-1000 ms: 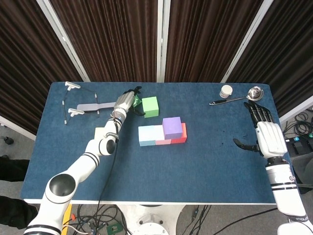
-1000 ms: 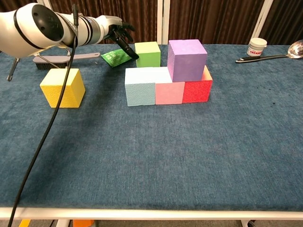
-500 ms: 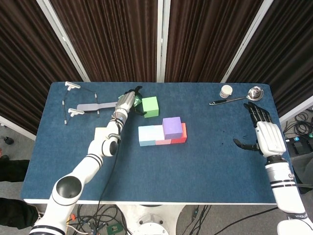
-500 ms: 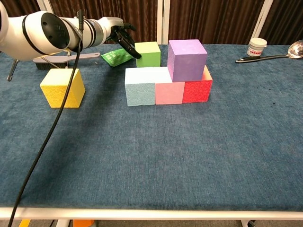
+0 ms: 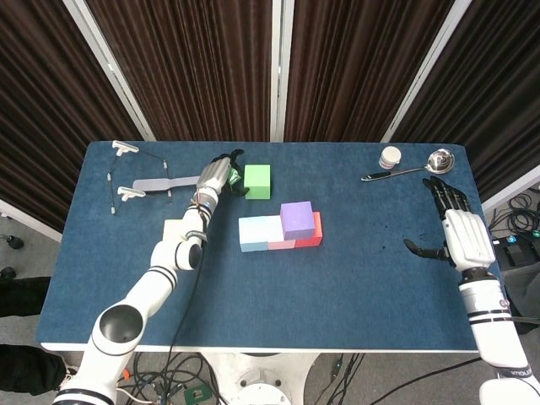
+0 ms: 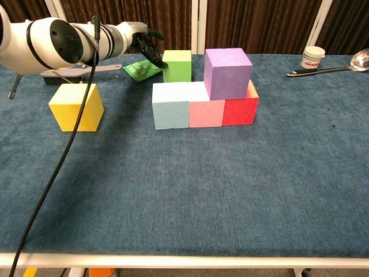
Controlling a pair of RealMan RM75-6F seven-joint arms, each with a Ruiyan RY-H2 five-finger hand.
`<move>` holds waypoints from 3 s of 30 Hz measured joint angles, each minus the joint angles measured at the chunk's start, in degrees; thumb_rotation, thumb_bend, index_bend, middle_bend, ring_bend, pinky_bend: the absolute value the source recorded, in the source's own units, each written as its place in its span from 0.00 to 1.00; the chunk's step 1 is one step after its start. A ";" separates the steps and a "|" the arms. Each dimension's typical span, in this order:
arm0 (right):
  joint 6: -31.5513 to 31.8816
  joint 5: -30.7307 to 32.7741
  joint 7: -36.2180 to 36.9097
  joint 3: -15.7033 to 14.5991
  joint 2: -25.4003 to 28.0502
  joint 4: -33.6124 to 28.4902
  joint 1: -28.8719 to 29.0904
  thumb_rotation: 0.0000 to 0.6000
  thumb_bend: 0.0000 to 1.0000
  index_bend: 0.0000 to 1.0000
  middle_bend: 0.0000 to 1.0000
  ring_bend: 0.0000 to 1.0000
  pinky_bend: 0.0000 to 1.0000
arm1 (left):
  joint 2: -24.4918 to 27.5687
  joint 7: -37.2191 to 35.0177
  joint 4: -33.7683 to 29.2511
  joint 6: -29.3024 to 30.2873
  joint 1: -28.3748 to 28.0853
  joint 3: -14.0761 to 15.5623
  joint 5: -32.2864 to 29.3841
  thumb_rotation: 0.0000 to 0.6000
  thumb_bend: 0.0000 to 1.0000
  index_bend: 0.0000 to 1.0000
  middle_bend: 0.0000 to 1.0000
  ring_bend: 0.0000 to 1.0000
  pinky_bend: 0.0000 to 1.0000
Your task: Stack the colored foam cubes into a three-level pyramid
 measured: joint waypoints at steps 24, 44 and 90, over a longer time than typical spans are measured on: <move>-1.53 0.93 0.03 0.08 -0.66 1.09 0.12 1.00 0.10 0.00 0.00 0.00 0.00 | 1.65 -6.57 -3.99 1.44 1.54 1.62 5.72 1.00 0.23 0.09 0.11 0.00 0.00; -2.51 2.98 0.21 0.36 -1.15 2.47 0.27 1.00 0.10 0.00 0.00 0.00 0.00 | 2.46 -15.16 -5.01 1.15 1.88 3.11 10.64 1.00 0.26 0.11 0.28 0.00 0.00; -4.07 3.91 3.23 0.16 -1.74 5.13 -0.82 1.00 0.10 0.00 0.01 0.00 0.00 | 0.60 -23.31 -1.60 2.97 1.67 7.30 16.35 1.00 0.31 0.14 0.30 0.01 0.00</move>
